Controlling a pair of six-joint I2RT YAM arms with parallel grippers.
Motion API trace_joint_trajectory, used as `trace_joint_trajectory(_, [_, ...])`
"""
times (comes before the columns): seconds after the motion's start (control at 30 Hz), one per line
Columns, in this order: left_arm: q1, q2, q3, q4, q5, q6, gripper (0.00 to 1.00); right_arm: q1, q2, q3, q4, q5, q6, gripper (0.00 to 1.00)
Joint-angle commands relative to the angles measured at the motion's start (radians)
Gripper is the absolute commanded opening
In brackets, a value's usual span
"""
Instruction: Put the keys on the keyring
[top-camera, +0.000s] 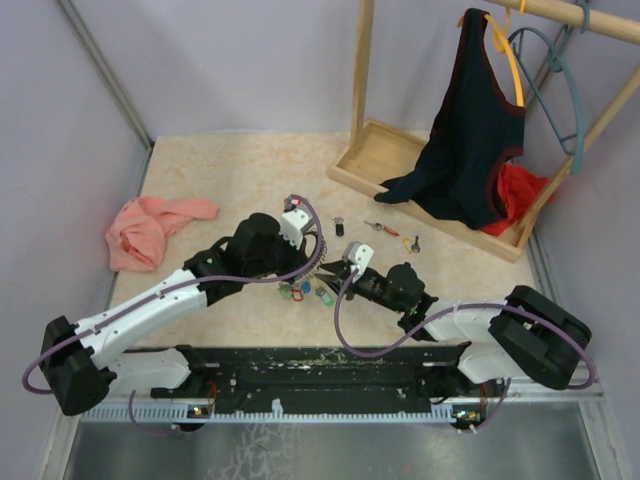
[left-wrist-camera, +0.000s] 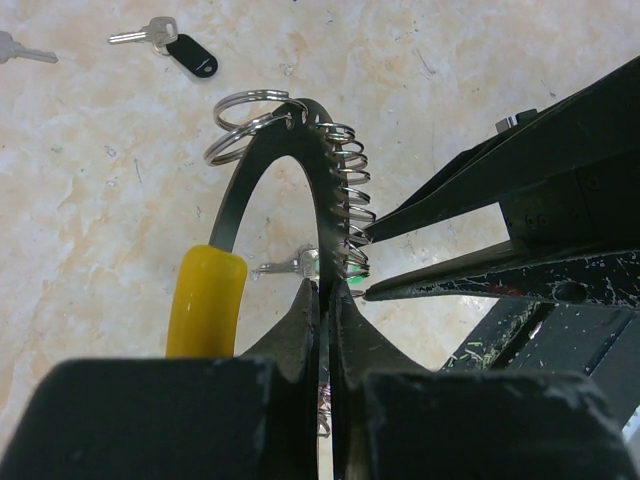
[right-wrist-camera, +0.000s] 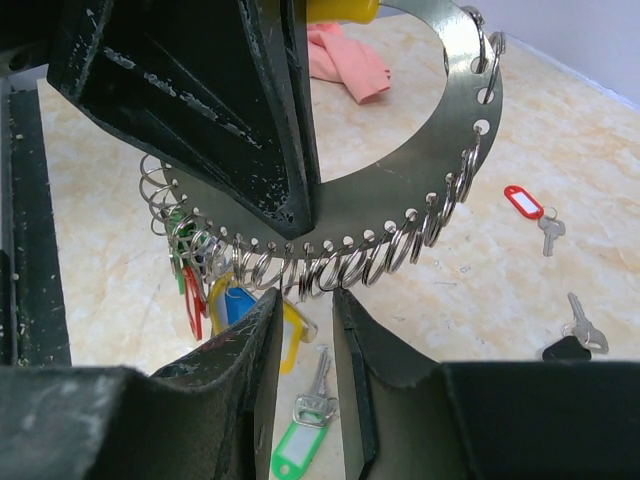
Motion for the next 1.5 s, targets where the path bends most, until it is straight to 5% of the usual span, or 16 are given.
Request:
trace_joint_trajectory(0.0, [-0.006, -0.023, 0.036, 0.031, 0.021, -0.004, 0.00, 0.015, -0.001, 0.030, 0.052, 0.026, -0.019, 0.27])
trace_joint_trajectory(1.47, [-0.010, -0.024, 0.037, 0.003, 0.010, -0.006, 0.00, 0.091, -0.012, 0.042, 0.056, 0.147, -0.108, 0.22])
